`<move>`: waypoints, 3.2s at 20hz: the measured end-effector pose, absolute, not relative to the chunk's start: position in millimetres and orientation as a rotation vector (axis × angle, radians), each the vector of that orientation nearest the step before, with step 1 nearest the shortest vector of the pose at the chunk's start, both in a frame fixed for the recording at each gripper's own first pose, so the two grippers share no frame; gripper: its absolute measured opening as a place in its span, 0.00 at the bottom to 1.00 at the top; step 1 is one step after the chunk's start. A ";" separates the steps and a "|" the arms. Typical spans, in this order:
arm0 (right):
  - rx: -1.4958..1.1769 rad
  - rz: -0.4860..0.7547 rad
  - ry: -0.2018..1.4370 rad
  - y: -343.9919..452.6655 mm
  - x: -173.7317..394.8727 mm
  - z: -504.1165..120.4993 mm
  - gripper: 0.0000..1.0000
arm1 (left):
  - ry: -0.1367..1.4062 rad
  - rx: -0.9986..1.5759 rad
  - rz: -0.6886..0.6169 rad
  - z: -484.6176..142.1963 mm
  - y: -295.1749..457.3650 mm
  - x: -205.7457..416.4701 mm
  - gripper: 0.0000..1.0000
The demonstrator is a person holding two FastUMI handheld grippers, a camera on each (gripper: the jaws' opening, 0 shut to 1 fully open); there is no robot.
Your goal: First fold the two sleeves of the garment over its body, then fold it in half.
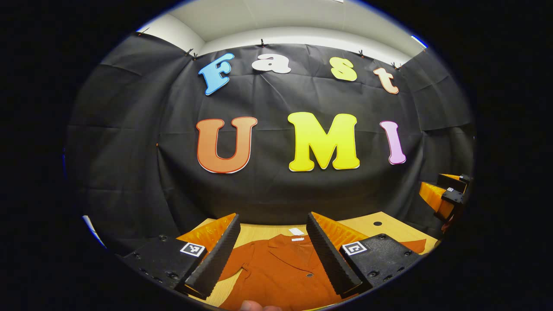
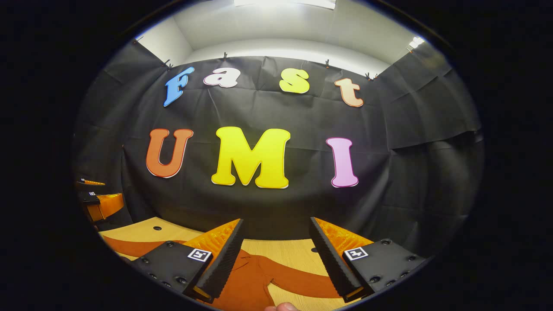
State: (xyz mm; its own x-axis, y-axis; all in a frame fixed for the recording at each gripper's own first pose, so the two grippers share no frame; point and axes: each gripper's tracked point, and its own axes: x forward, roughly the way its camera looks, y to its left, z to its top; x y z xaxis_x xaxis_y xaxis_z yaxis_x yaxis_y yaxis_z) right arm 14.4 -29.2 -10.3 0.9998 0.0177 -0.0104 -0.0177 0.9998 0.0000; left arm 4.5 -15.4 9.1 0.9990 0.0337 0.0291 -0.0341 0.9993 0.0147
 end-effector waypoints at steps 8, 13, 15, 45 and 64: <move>0.025 -0.051 0.101 -84.7 9.5 -46.1 0.93 | 0.056 0.044 -0.009 -15.6 -38.2 1.7 0.99; 0.041 -0.181 0.188 -173.8 4.9 -90.9 0.95 | 0.141 0.079 -0.037 -44.0 -61.7 -4.2 0.99; 0.048 -0.224 0.251 -204.9 1.2 -124.3 0.95 | 0.176 0.078 -0.040 -51.3 -73.4 -2.0 0.99; 0.300 -0.435 0.894 -288.2 -18.2 -376.3 0.27 | 0.253 0.070 0.097 -62.5 -53.2 16.4 0.99; -0.018 -0.280 0.552 -200.7 122.6 -190.9 0.04 | 0.218 0.037 0.262 -69.3 104.1 3.9 0.99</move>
State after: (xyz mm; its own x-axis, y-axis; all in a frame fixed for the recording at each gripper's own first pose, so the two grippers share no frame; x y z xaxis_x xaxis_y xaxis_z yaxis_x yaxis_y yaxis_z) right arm 122.6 -200.7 -190.9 0.8144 -0.2676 -0.5149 0.2579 0.9618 -0.0920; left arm 3.9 104.1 -69.3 0.9424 0.2608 -0.2093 -0.2527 0.9654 0.0647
